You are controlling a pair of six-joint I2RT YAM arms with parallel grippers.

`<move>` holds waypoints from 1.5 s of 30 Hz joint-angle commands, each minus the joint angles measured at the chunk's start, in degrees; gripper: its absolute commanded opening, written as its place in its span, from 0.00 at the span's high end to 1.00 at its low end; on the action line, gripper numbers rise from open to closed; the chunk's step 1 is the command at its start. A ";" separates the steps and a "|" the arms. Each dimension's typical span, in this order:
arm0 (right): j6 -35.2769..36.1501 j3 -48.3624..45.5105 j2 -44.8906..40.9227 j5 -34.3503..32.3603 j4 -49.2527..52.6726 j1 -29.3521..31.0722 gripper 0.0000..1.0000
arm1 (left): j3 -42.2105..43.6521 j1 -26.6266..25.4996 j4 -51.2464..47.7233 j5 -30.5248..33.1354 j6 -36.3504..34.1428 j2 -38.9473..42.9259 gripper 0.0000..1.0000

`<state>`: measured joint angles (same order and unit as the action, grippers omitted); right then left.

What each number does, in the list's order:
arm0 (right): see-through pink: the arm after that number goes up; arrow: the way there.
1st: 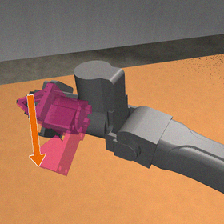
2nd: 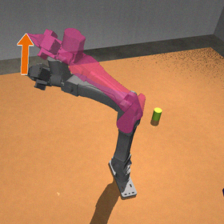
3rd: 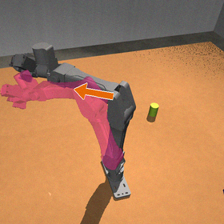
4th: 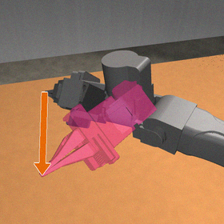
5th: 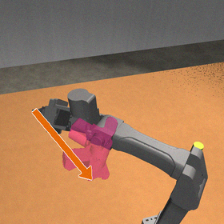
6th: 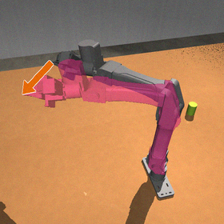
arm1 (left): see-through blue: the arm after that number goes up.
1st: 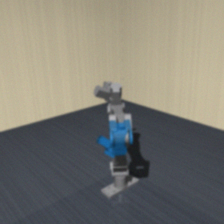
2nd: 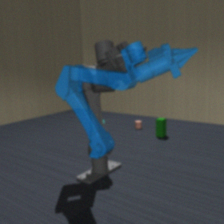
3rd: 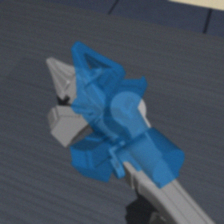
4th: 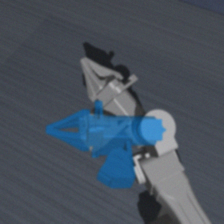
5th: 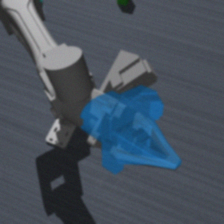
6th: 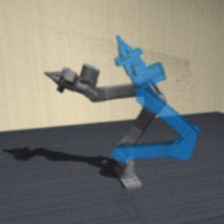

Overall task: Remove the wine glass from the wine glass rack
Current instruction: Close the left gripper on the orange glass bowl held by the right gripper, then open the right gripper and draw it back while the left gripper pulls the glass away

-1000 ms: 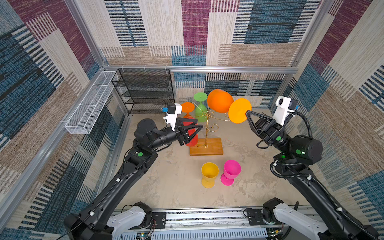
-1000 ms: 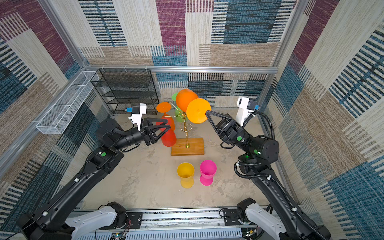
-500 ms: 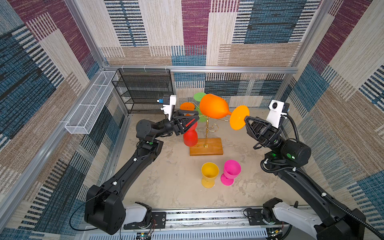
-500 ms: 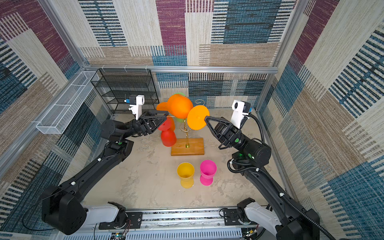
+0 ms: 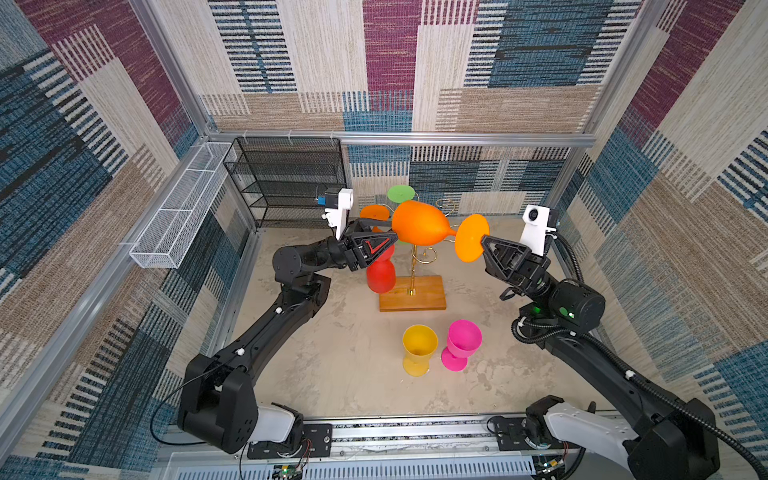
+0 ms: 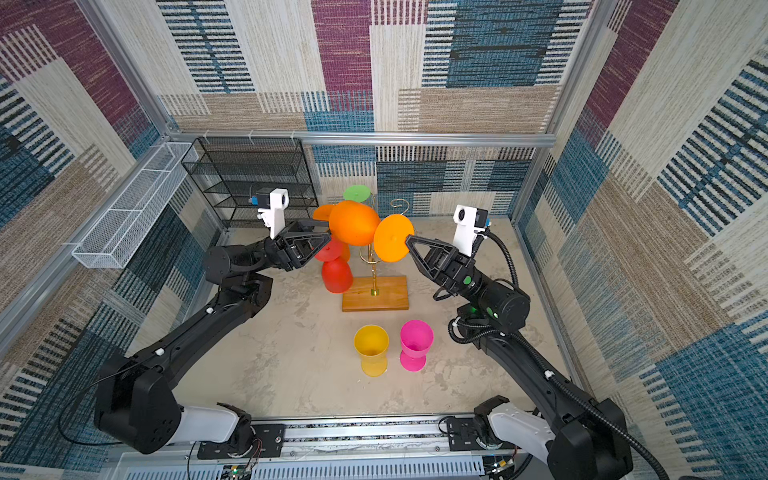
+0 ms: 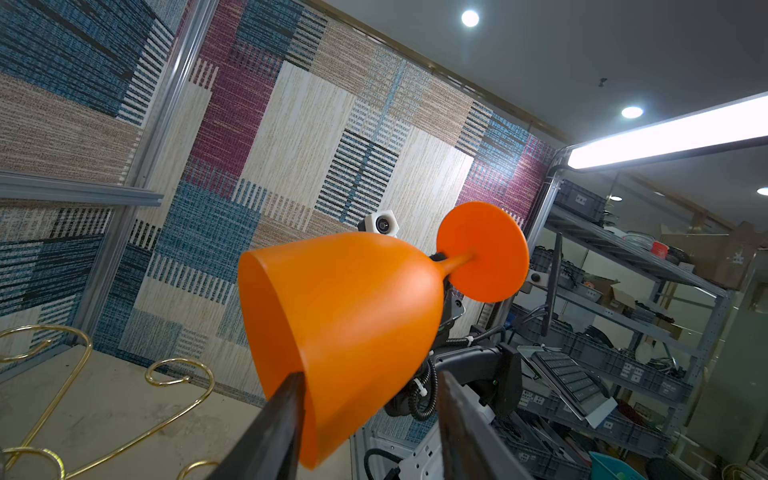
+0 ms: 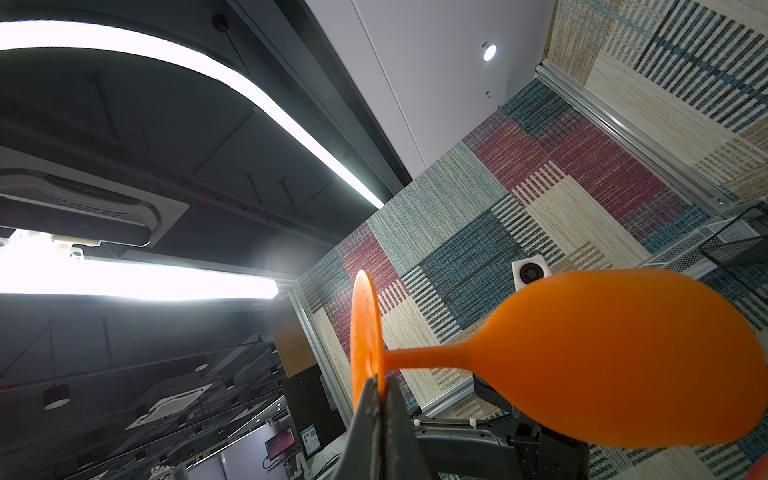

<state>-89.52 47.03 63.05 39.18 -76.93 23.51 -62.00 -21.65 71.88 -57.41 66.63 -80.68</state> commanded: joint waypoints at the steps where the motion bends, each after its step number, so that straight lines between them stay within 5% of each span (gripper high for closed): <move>1: -2.79 -0.27 0.88 -0.85 -5.73 -0.04 1.00 | -0.75 0.03 6.07 -1.04 4.79 -0.59 0.54; 10: -4.57 -0.44 2.77 -1.39 -7.53 -0.04 1.00 | -0.58 0.03 6.09 -2.14 5.18 0.76 0.79; 20: -4.89 -1.15 2.57 -0.99 -5.82 -0.30 0.93 | -0.49 0.03 6.08 -2.70 5.86 2.64 0.93; 34: -1.75 -3.29 -1.21 -0.23 2.19 -5.11 0.42 | -0.15 0.03 3.20 -4.72 4.82 7.51 1.00; 38: 5.10 -3.40 -5.36 -0.48 12.89 -7.27 0.35 | 0.12 -0.06 -12.42 -5.15 -5.88 12.25 1.00; 41: 20.85 1.15 -10.72 -3.55 37.64 -7.93 0.35 | -1.68 -0.06 -35.06 -3.63 -21.93 17.82 1.00; 45: 43.03 10.79 -16.24 -18.07 69.95 -7.94 0.34 | -6.90 -0.15 -62.52 1.32 -38.48 24.08 1.00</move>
<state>-66.87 54.30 49.28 31.68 -34.04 15.62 -66.39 -21.78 33.43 -59.86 45.67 -59.29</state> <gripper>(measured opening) 0.656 0.073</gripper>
